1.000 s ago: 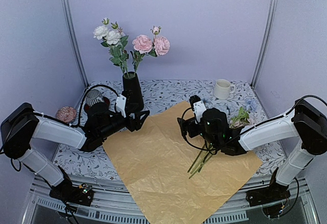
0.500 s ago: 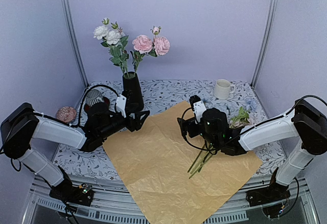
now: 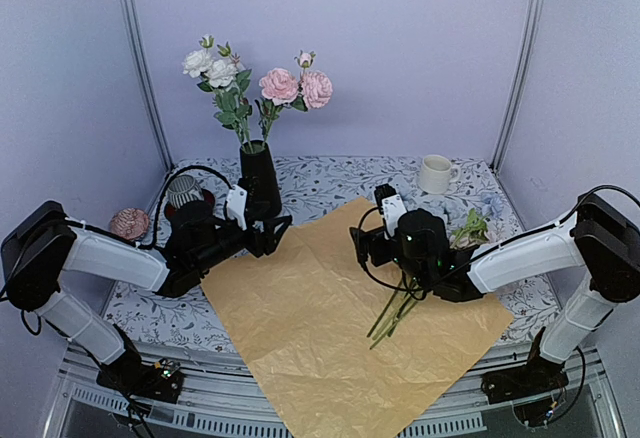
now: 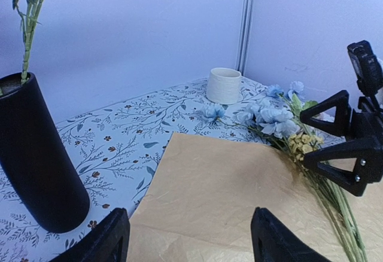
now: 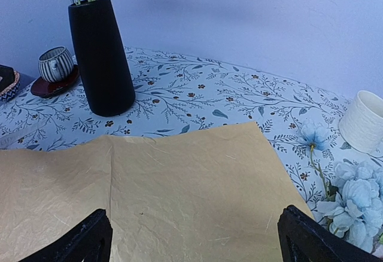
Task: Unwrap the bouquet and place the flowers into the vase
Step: Pick up the fake flower from the flattened wrapping paper.
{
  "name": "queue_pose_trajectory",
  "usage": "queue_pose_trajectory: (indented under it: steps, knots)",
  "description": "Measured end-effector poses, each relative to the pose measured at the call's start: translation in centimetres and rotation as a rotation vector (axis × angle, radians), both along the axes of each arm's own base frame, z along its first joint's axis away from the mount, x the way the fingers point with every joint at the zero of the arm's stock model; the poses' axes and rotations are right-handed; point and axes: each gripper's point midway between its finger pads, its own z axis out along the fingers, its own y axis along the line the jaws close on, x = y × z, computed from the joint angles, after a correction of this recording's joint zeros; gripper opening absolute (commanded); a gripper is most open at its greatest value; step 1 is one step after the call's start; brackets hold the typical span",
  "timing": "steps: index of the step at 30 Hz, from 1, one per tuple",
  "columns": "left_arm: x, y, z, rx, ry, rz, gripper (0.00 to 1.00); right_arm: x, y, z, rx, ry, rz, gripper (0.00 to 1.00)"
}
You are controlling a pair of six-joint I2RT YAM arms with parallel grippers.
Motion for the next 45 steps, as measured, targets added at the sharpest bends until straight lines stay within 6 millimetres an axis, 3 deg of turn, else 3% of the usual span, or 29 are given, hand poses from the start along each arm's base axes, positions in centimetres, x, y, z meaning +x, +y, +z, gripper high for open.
queue_pose_trajectory:
  steps: [45]
  knots:
    - [-0.28,0.17,0.23,0.003,-0.015,0.002,0.71,0.4,-0.47,-0.16,0.022,0.017,-0.021,0.99]
